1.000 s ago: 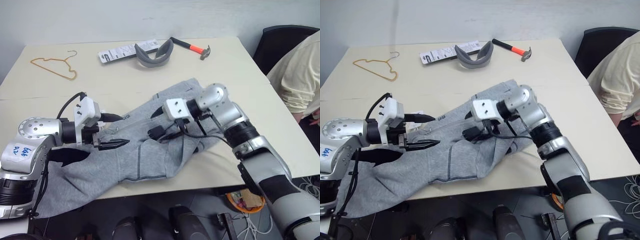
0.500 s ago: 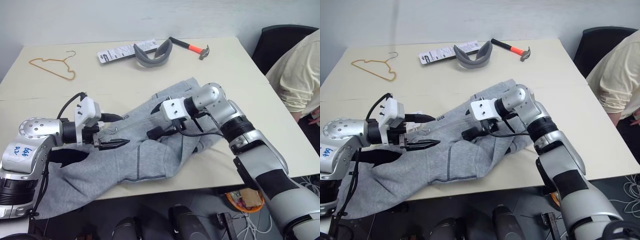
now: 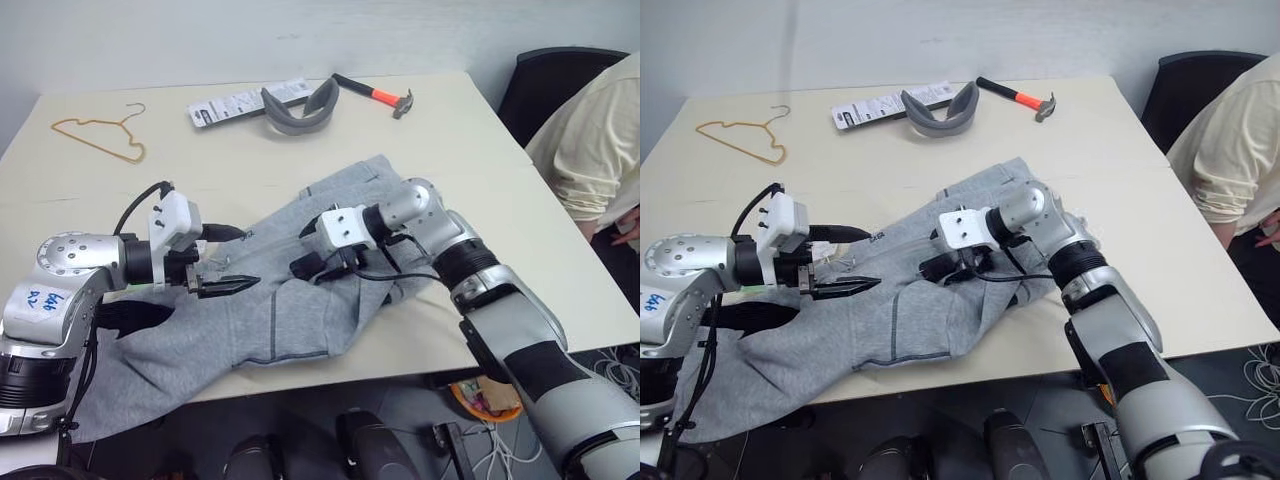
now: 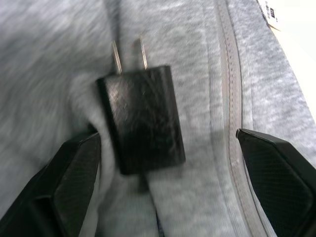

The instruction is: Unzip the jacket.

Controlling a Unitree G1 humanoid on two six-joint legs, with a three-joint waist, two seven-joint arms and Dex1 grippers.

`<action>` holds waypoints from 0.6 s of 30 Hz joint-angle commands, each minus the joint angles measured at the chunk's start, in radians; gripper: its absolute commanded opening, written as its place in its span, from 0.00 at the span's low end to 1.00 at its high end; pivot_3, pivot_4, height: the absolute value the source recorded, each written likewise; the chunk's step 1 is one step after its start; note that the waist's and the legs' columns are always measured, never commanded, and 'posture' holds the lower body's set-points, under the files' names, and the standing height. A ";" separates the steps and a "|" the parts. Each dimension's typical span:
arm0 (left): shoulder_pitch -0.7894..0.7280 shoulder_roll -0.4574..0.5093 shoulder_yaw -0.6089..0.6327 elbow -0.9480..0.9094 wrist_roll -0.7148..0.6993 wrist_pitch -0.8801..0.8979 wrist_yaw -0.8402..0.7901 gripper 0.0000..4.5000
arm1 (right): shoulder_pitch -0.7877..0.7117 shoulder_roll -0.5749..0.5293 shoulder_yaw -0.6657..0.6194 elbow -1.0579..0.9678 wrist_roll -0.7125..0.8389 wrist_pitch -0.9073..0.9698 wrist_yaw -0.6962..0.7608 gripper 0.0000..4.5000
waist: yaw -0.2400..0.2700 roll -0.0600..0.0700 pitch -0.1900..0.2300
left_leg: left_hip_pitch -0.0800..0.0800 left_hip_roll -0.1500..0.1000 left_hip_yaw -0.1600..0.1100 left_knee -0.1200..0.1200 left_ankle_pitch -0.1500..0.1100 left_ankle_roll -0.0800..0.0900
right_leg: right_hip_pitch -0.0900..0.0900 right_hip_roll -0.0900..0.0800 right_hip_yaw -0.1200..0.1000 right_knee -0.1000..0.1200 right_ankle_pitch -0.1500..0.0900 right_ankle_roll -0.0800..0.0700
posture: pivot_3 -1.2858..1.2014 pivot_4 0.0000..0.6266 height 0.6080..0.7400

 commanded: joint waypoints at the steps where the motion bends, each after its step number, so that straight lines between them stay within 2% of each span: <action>1: -0.015 -0.001 0.011 -0.014 -0.002 -0.010 0.002 1.00 | -0.010 0.018 -0.040 -0.020 0.063 0.046 0.058 0.74 | 0.000 0.000 0.000 | 0.000 0.000 0.000 0.000 0.000 0.000 | 0.000 0.000 0.000 0.001 0.000 0.000 | 0.52 0.24 1.00; 4: -0.018 -0.006 0.007 -0.013 -0.001 -0.010 0.006 1.00 | 0.000 0.015 -0.037 -0.029 0.069 0.055 0.072 0.52 | 0.000 0.000 0.000 | 0.000 0.000 0.000 0.000 0.000 0.000 | 0.000 0.000 0.000 0.001 0.000 0.000 | 0.52 0.24 1.00; 6: -0.016 -0.009 0.006 -0.015 0.000 -0.011 0.007 1.00 | 0.008 0.010 -0.041 -0.045 0.082 0.074 0.092 0.41 | 0.000 0.000 0.000 | 0.000 0.000 0.000 0.000 0.000 0.000 | 0.000 0.000 0.000 0.001 0.000 0.000 | 0.52 0.24 1.00; 12: -0.017 -0.016 0.000 -0.007 0.005 -0.019 0.007 1.00 | 0.029 -0.026 -0.034 -0.100 0.080 0.087 0.118 0.41 | 0.000 0.000 0.000 | 0.000 0.000 0.000 0.000 0.000 0.000 | 0.000 0.000 0.000 0.000 0.000 0.000 | 0.52 0.24 1.00; 15: -0.024 -0.020 -0.004 -0.001 0.007 -0.023 0.006 1.00 | 0.029 -0.038 -0.041 -0.126 0.099 0.169 0.156 0.63 | 0.001 0.000 0.000 | 0.000 0.000 0.000 0.000 0.000 0.000 | 0.000 0.000 0.000 0.000 0.000 0.000 | 0.52 0.24 1.00; 18: -0.033 -0.025 -0.008 0.006 0.011 -0.025 0.004 1.00 | 0.027 -0.056 -0.041 -0.158 0.092 0.153 0.142 0.84 | 0.002 0.000 0.000 | 0.000 0.000 0.000 0.000 0.000 0.000 | 0.000 0.000 0.000 0.000 0.000 0.000 | 0.52 0.24 1.00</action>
